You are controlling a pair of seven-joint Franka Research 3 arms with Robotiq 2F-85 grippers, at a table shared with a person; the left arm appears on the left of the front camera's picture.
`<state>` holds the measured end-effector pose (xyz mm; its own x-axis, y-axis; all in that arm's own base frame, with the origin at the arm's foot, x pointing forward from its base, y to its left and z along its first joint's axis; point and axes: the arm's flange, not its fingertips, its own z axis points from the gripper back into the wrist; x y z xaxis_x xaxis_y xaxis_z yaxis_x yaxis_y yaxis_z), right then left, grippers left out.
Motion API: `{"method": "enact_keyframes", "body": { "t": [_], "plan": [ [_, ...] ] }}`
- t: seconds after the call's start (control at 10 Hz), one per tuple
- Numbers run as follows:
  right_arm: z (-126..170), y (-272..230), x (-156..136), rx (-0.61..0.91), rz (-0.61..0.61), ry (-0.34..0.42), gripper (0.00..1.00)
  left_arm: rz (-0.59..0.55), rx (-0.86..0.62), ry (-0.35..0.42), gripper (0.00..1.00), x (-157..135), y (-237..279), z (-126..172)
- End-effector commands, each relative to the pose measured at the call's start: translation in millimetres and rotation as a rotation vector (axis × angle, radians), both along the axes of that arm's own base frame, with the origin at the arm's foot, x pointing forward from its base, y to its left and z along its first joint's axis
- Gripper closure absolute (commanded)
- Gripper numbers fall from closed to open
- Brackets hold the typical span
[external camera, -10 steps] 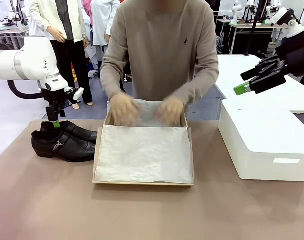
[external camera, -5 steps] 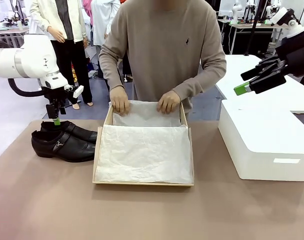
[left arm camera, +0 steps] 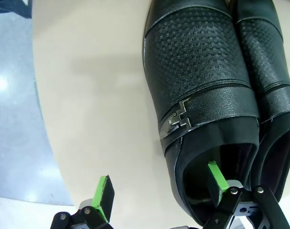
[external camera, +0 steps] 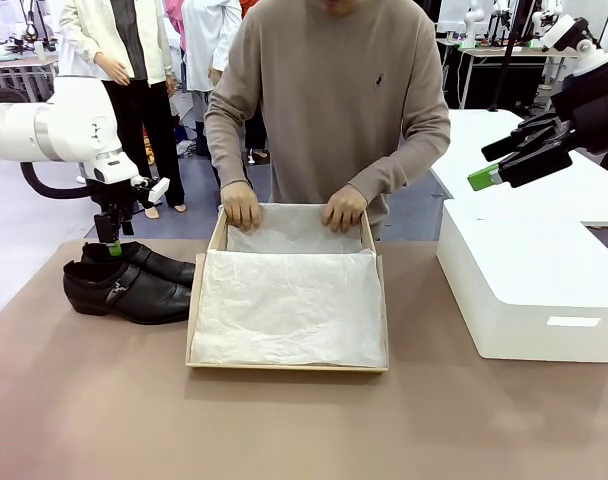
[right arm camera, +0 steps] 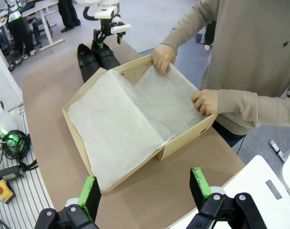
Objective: Pack the shoes into the box.
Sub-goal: Place one shoe of the Shoes into the Shoes Box.
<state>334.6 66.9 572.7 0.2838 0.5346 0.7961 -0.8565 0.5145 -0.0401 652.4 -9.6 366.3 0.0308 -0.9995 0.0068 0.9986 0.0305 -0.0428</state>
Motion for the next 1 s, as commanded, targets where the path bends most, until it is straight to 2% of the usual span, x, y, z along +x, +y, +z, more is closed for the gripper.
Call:
{"method": "enact_keyframes", "body": {
  "t": [0.0,0.6,0.9],
  "plan": [
    [0,0,3,0.015,0.022,-0.012,0.0,-0.017,0.016,0.02,0.0,2,3,-4],
    [0,0,3,0.015,0.022,-0.012,0.0,-0.019,0.007,0.055,0.0,1,-1,-14],
    [0,0,3,0.015,0.022,-0.012,0.0,-0.028,0.004,0.075,0.58,0,-2,-15]
  ]
}}
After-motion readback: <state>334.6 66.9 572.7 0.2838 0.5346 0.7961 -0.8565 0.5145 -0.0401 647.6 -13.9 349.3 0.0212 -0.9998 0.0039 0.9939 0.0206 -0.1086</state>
